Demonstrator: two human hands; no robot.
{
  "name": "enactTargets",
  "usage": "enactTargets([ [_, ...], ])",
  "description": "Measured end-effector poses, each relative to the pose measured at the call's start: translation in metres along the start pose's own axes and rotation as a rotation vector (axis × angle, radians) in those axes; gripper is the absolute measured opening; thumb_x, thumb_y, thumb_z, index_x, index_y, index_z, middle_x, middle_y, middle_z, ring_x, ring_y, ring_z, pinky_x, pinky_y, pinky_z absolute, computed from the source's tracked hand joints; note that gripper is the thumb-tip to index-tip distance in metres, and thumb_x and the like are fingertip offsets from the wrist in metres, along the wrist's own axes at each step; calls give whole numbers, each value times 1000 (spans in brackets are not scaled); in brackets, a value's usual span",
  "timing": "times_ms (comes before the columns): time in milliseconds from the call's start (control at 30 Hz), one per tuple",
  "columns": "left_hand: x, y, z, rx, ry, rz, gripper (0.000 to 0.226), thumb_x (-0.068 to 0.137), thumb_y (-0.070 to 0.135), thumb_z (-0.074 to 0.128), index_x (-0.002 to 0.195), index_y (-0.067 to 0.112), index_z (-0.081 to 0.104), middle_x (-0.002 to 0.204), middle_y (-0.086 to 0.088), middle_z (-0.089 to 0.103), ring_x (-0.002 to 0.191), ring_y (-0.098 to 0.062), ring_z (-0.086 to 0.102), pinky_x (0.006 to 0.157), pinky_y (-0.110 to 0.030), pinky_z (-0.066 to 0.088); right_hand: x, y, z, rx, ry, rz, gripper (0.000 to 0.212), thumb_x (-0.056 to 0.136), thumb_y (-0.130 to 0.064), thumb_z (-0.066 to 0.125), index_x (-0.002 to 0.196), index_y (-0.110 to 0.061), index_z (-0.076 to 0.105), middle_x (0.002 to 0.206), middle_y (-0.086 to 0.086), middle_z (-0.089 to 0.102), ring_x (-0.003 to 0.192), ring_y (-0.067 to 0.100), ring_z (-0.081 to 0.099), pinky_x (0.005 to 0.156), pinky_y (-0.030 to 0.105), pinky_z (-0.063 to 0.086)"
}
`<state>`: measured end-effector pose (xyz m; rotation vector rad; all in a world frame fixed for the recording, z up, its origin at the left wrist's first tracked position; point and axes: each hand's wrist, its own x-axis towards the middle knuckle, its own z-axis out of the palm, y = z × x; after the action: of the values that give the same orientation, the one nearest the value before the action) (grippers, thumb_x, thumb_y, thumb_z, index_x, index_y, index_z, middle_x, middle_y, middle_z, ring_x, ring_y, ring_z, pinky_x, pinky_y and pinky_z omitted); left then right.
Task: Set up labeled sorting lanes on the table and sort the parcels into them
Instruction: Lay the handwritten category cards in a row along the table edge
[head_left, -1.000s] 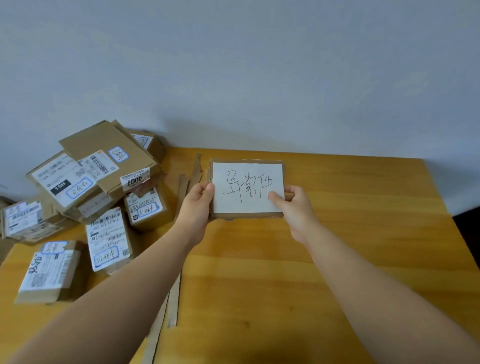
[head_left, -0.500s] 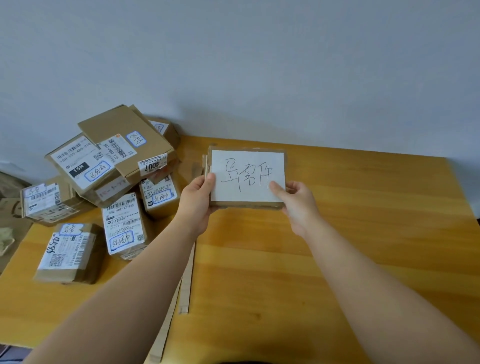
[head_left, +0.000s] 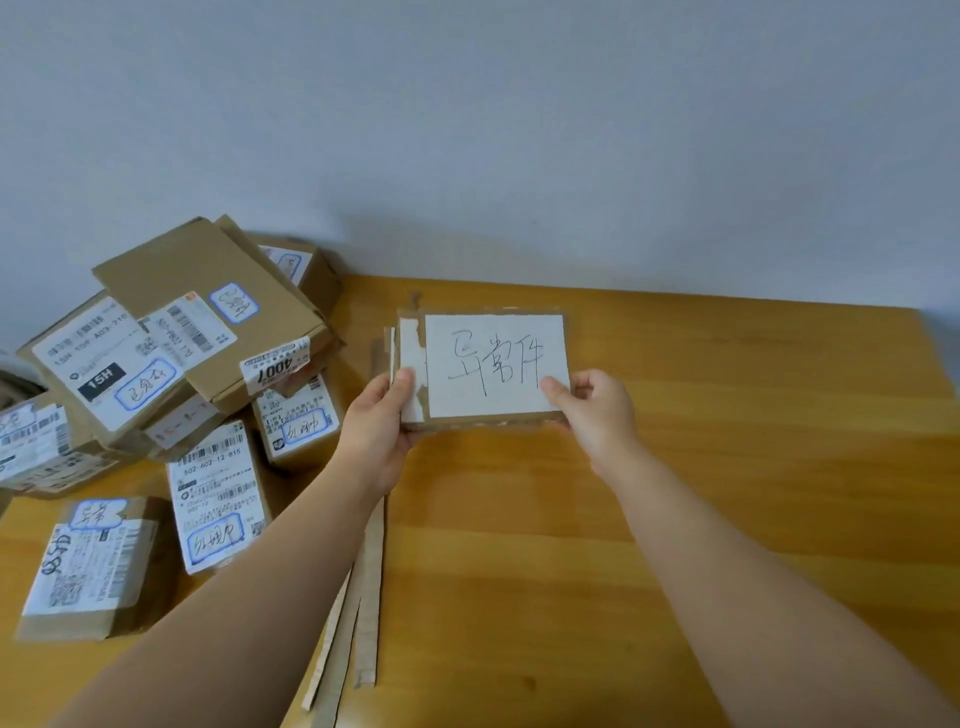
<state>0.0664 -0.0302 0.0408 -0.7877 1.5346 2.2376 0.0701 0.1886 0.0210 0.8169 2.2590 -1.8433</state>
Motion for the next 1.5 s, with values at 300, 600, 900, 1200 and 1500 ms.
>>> enactTargets([
  [300,16,-12,-24,300,105,56,27,96,27,53,119,12,56,99,-2,68,88,-15,66,69,-28,54,68,-40,8,288,64,80,28,97,-20,54,123,-11,46,97,5,63,52,12,54,49,25,48],
  [600,32,-10,-30,571,-9,96,20,95,35,53,109,23,62,97,4,72,92,-13,68,71,-21,52,117,-20,56,0,81,152,24,99,-12,49,122,-8,44,110,6,57,57,11,57,49,20,46],
  [900,45,-6,-23,559,40,156,21,95,31,54,113,20,54,100,5,69,84,-6,67,60,-14,50,134,-1,71,-294,107,121,30,89,-27,65,109,-6,56,103,4,61,83,22,56,68,29,41],
  [1200,46,-6,-17,511,85,145,23,95,31,55,116,23,53,102,7,67,86,-6,65,58,-12,52,130,-2,70,-779,280,57,74,76,-49,73,127,-5,43,131,14,50,123,33,47,97,41,39],
  [1500,30,1,10,436,70,192,25,93,26,59,116,19,54,105,1,69,95,-15,67,80,-31,57,79,-17,35,-189,160,-149,43,88,-47,61,113,-15,48,115,2,53,107,20,54,87,31,44],
])
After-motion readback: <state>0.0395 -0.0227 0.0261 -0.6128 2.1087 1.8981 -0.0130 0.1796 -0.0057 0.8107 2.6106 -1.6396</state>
